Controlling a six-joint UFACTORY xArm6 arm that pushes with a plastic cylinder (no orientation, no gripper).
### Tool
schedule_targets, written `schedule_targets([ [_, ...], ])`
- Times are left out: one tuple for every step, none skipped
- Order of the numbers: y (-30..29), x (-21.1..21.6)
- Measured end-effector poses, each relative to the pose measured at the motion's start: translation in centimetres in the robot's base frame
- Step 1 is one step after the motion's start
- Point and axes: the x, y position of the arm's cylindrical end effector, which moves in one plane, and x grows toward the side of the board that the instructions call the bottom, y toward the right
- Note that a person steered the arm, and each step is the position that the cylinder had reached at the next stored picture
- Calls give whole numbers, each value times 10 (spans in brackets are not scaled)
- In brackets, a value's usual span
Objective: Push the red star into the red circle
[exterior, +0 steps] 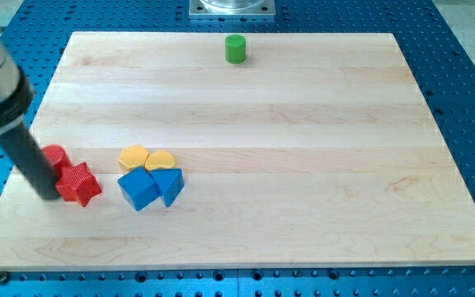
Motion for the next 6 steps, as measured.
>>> schedule_targets([
  [5, 19],
  [-8, 51],
  [6, 92],
  [44, 104],
  [51, 62],
  [40, -2],
])
